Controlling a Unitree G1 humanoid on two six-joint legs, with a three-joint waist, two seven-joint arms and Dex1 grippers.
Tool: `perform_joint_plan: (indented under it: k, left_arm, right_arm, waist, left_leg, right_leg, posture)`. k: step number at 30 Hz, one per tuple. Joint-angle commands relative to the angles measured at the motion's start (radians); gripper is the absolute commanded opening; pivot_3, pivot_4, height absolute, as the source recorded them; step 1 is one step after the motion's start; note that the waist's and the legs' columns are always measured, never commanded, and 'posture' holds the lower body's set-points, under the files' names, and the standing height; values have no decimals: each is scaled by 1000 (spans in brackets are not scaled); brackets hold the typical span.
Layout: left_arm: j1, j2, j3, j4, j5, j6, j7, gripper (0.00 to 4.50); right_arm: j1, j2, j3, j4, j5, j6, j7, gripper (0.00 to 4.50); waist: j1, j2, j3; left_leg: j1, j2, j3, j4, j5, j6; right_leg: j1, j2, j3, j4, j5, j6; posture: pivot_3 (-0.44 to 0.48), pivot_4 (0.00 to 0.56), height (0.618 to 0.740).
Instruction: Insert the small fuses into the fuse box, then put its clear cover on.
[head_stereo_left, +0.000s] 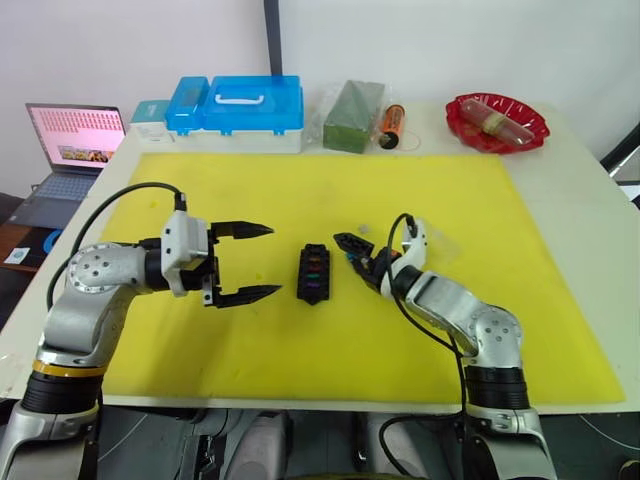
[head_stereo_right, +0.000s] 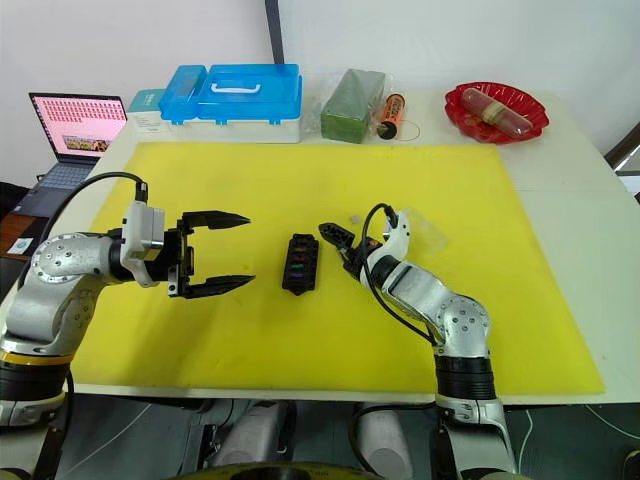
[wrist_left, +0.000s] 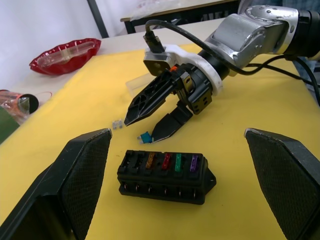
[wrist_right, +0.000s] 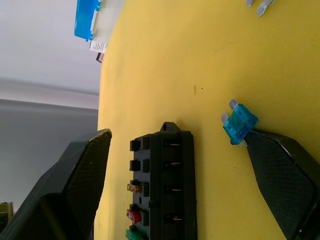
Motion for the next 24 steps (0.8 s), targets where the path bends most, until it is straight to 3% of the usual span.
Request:
perform_joint_plan:
  k: [1,18,21,24]
  left_arm:
    - [-6,5,14,-25,-9,-11,0,4500]
    - [-15,5,9,-6,-1,-22,-11,4500]
    - [-9,6,10,-10,-2,-22,-11,4500]
    - [-5,7,12,-11,2,-23,-8,4500]
  right_arm:
    - [5,5,-42,21,-58,-38,-33,4468]
    - [3,-42,-62,27,-106,-21,11,4468]
    - [6,-38,-66,31,-112,-22,13,3850]
    - [20,-29,-67,37,-131,-22,1,2784]
  waist:
    - [-1,0,0]
    - [6,0,0]
    - [6,0,0]
    - [6,0,0]
  left_leg:
    - [0,0,0,0,0,0]
    - [0,0,-1,0,0,0]
    - [0,0,-1,0,0,0]
    - [0,0,-1,0,0,0]
  right_leg:
    - [0,0,0,0,0,0]
    - [1,-1,0,-1,0,-1]
    - [1,-1,0,-1,0,-1]
    - [1,-1,0,-1,0,-1]
  posture:
    - [0,150,740]
    - [0,150,740]
    - [0,150,740]
    - [0,150,740]
